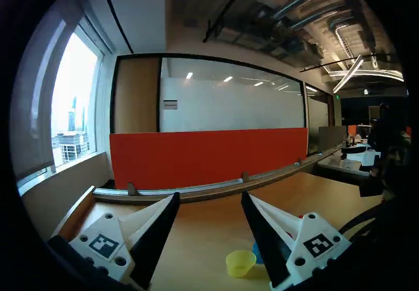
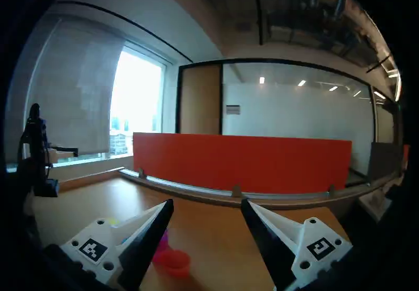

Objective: Pour water

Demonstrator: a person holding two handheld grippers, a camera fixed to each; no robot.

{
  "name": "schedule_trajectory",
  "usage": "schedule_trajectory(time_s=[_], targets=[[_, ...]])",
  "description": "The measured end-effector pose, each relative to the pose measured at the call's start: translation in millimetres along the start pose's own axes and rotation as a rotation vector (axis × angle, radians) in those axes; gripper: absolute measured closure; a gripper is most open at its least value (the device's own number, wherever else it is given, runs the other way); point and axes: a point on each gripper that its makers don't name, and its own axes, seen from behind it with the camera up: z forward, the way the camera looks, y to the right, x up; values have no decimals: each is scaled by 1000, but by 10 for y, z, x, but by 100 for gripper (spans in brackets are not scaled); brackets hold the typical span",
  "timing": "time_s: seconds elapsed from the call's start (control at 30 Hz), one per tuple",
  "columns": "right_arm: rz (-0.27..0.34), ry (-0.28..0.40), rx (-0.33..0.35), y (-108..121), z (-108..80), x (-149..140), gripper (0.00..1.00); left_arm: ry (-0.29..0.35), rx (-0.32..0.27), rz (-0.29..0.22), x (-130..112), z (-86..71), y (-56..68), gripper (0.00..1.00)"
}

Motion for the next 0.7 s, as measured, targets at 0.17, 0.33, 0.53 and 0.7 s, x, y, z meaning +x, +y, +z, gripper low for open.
schedule_trajectory(time_s=[0.17, 0.33, 0.53, 0.7], targets=[[13, -17, 130, -275, 32, 6, 0, -4, -72, 14, -18, 16, 151, 14], [16, -30, 227, -455, 45, -10, 1, -24, -127, 35, -46, 3, 252, 14], [-8, -49, 261, -517, 81, -85, 0, -48, -174, 50, -112, -15, 333, 14], [-4, -60, 285, -561, 102, -102, 0, -63, -222, 52, -180, -32, 438, 14]])
